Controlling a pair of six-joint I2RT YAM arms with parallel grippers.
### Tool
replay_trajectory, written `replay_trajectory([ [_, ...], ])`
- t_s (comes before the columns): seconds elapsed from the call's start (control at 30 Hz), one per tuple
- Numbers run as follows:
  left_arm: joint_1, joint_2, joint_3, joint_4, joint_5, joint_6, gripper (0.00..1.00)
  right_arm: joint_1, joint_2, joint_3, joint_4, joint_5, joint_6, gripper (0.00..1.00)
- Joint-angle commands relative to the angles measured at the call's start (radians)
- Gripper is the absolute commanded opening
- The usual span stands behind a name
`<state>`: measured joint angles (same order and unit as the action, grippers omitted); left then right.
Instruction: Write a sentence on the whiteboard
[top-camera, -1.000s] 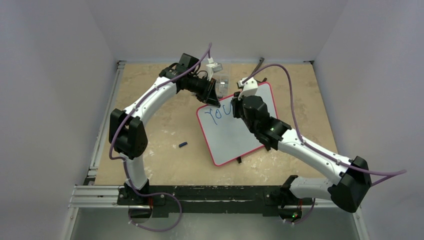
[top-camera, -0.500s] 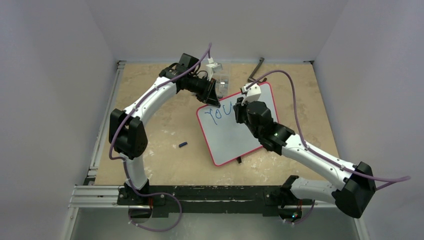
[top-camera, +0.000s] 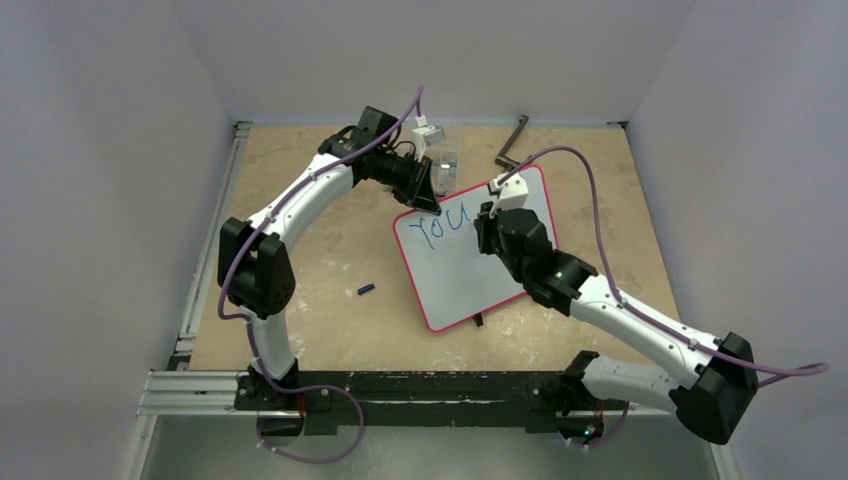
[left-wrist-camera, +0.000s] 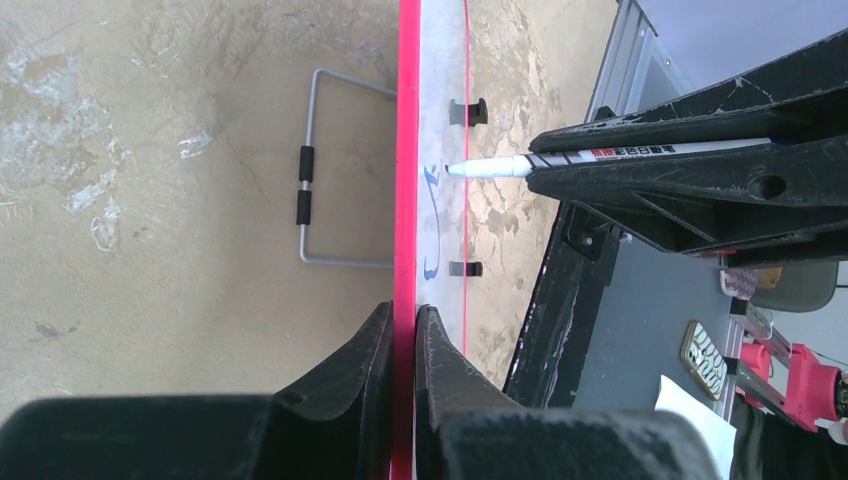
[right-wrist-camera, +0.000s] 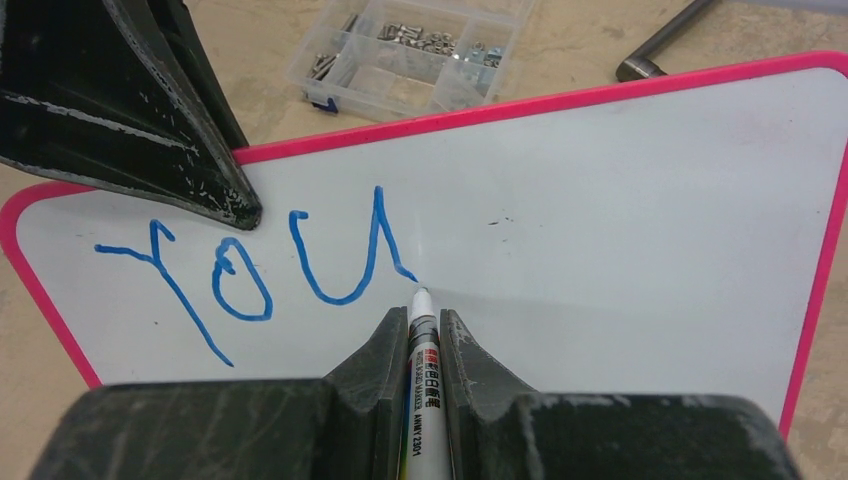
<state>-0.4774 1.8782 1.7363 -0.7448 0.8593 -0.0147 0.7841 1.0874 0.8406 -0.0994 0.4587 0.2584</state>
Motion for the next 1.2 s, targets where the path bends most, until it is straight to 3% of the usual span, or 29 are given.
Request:
replay_trajectory([
  [0.0,-0.007,-0.042,0.009,0.023,-0.015,0.043,0.00,-0.004,-0.053,0.021,-0.040,0.051,0.012,0.00],
  [0.27,-0.006,-0.043,0.010,0.025,-0.014,0.042,0.00,-0.006,-0.130,0.054,0.019,0.080,0.002,0.00],
  [0.4,-0.009,-0.047,0.010,0.024,-0.011,0.042,0.00,-0.017,-0.114,0.063,0.079,0.103,-0.016,0.00],
  [0.67,-0.013,-0.050,0.010,0.024,-0.009,0.043,0.00,-0.112,-0.039,0.089,0.155,0.007,-0.001,0.00],
  [1.17,-0.018,-0.050,0.010,0.021,-0.011,0.045,0.00,-0.127,0.037,0.100,0.194,-0.054,0.000,0.00],
])
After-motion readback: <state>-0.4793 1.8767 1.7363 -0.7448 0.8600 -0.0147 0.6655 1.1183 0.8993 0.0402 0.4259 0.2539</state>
